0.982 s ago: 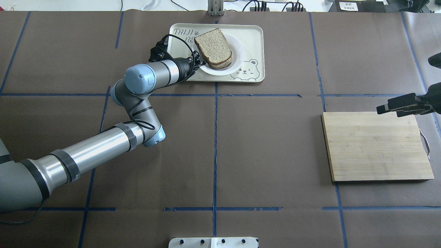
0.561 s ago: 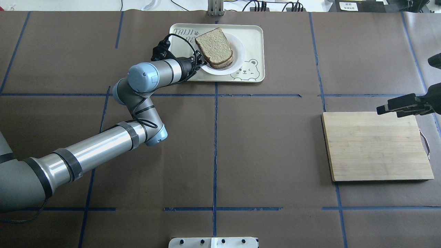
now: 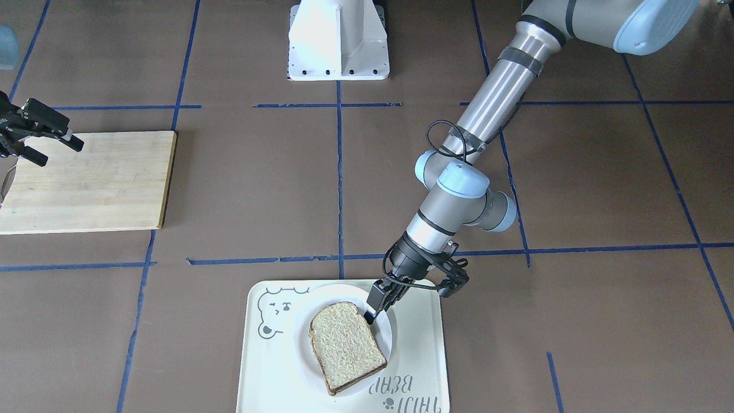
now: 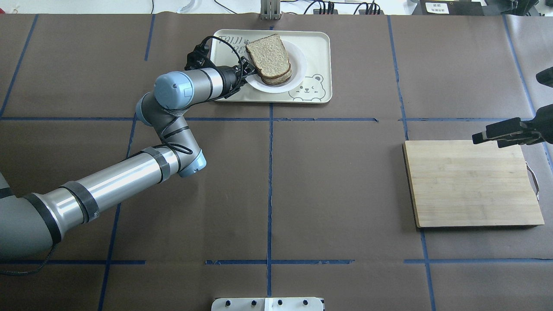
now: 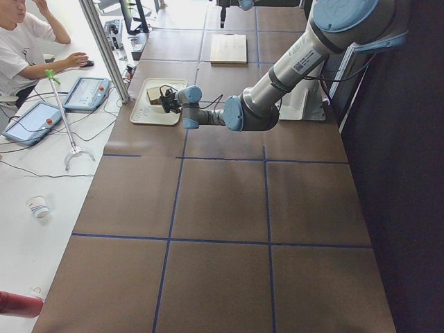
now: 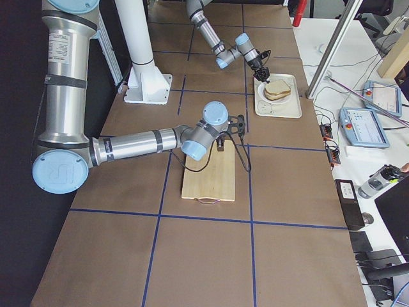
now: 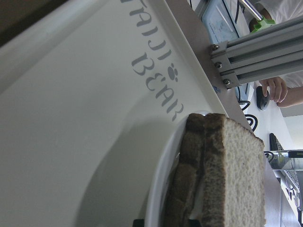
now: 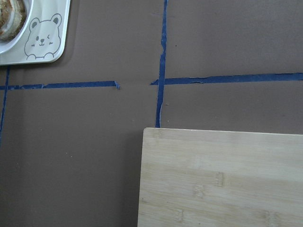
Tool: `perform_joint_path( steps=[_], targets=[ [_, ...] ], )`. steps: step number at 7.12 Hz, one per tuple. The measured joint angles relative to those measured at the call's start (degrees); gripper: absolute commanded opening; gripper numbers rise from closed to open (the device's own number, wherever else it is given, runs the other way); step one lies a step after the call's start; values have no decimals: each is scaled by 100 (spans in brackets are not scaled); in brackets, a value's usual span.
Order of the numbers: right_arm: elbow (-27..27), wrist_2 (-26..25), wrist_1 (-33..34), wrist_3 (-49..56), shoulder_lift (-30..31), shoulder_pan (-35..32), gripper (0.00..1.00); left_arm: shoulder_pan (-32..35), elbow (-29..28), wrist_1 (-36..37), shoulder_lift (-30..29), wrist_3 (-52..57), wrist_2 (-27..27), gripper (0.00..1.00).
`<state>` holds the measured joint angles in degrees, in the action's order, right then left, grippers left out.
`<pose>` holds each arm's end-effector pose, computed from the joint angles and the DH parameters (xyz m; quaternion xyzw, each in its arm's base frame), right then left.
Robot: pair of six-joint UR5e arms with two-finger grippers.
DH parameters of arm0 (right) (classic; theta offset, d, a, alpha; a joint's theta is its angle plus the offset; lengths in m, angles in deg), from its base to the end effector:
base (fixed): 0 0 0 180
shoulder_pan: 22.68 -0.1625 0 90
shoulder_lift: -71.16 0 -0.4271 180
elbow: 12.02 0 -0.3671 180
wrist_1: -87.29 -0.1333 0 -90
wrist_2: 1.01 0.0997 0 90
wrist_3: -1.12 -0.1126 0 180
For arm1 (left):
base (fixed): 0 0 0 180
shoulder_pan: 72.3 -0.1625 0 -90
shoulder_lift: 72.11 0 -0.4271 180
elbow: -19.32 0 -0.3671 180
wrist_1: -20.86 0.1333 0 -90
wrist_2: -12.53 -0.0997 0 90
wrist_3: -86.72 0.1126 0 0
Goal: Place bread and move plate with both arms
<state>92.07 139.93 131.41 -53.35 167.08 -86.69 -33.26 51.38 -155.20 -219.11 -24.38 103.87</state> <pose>-0.1495 -0.4114 0.4961 0.0658 -0.5574 0.0084 0.8276 0.5747 -0.6343 0.3114 0.0969 0.6694 -0.3622 0.6414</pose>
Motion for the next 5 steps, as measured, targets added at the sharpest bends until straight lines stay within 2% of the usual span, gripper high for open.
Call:
perform_joint_path(
  steps=[1,2,3,5],
  targets=[
    [-6,0,0,2,-2,1,99,26,97,-4,108,41,13,41],
    [-9,-1,0,0,-3,3,99,62,310,-4,264,157,20,47],
    [-10,0,2,-1,-3,3,99,132,607,6,456,271,85,62],
    [-14,-54,22,-4,-4,-6,99,430,1376,221,934,381,544,67]
  ],
)
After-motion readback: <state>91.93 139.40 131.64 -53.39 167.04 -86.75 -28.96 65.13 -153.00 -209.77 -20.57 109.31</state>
